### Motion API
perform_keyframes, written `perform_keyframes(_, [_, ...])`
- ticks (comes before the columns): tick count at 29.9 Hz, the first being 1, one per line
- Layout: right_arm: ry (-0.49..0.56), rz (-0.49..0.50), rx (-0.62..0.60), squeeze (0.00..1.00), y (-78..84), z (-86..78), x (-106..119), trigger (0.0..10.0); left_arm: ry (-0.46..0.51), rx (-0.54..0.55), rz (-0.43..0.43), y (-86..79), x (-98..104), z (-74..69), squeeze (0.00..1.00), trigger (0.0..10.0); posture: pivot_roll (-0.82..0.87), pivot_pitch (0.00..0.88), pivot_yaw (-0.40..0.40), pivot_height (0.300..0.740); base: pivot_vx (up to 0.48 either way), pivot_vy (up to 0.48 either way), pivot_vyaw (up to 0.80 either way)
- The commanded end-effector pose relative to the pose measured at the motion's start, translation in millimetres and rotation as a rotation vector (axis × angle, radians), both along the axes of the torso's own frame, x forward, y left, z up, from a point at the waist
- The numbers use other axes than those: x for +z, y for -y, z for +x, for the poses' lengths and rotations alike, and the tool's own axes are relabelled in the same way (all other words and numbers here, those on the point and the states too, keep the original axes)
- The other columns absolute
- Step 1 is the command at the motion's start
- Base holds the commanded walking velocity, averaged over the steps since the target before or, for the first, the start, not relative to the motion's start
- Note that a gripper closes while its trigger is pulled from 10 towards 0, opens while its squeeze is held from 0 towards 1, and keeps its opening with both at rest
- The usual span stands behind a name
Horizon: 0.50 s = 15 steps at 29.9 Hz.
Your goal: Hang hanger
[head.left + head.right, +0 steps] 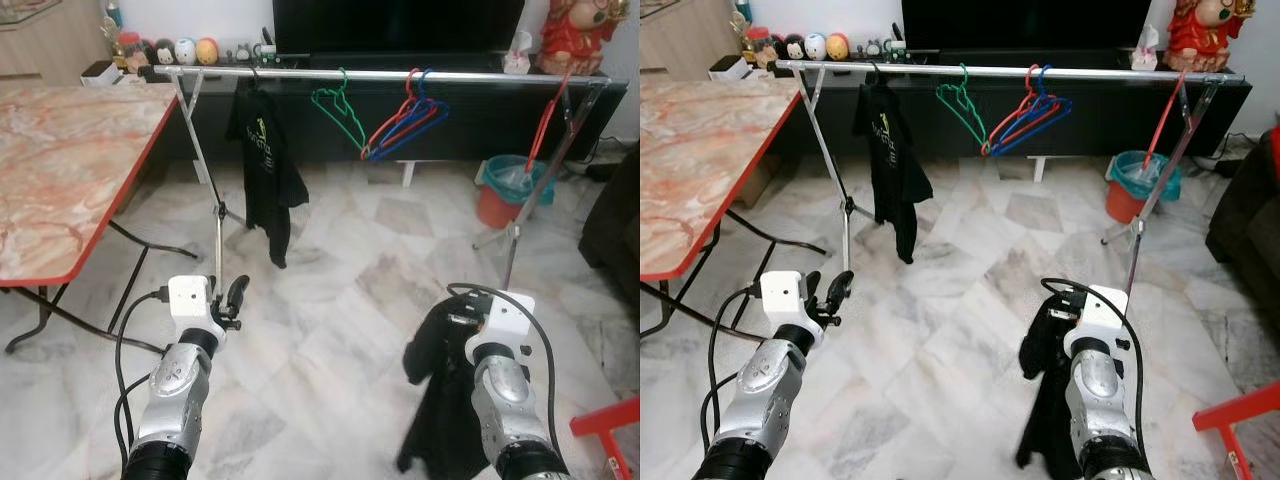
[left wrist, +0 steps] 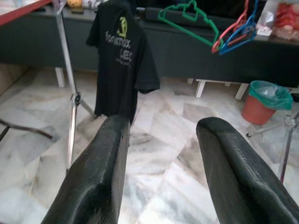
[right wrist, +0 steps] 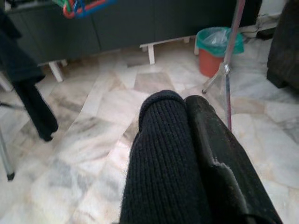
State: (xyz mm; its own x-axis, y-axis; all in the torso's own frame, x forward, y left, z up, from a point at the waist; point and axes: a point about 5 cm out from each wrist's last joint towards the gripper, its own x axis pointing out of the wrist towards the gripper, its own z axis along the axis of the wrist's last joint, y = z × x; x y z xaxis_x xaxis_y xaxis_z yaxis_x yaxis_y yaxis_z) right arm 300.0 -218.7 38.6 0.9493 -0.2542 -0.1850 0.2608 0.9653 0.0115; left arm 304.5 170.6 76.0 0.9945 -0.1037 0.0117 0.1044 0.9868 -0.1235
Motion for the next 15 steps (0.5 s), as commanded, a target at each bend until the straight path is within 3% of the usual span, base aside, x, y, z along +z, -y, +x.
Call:
perform_keyframes(1, [0.074, 0.005, 0.007, 0.00, -3.3, 9.2, 15.2, 10.0, 0.009, 0.000, 0.000, 2.0, 1.5, 1.0, 0.00, 10.0, -0.08, 0.000, 0.039, 0.740, 0.454, 0.000, 0.00])
perform_keyframes(15, [0.066, 0.009, 0.004, 0.00, -5.6, 9.1, 13.9, 10.0, 0.012, -0.020, -0.002, 3.1, 3.3, 3.2, 0.00, 10.0, -0.08, 0.000, 0.046, 0.740, 0.471, 0.000, 0.00])
